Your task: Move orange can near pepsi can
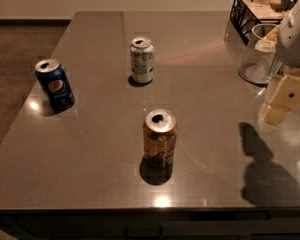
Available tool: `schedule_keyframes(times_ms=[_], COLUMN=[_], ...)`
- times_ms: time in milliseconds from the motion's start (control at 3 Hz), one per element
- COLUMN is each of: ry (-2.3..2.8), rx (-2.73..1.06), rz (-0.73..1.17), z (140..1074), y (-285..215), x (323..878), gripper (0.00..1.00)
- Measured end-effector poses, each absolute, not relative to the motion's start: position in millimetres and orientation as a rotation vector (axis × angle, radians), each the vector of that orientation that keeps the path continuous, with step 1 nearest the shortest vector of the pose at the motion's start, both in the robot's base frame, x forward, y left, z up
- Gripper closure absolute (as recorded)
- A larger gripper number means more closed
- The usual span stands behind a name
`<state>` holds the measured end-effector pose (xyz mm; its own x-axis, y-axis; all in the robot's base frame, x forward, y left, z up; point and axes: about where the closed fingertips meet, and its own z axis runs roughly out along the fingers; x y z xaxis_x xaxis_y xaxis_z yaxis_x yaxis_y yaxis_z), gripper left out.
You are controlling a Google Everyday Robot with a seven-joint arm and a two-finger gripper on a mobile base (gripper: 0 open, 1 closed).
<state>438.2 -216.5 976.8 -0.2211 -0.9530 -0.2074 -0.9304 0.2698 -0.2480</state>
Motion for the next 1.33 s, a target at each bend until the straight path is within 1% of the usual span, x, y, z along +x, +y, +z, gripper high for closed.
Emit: schedule_keyframes(times_ms=[333, 667, 1000, 1333], ry=[2.23, 2.184, 2.12, 2.04], rx=[-1.723, -1.713, -1.718, -1.748], rz=[-0.101, -0.048, 0.049, 0.213], z=[977, 978, 969, 952], y=[-216, -200, -170, -132], x=[438, 445, 451, 446], gripper=[0.0, 0.0, 0.0, 0.0])
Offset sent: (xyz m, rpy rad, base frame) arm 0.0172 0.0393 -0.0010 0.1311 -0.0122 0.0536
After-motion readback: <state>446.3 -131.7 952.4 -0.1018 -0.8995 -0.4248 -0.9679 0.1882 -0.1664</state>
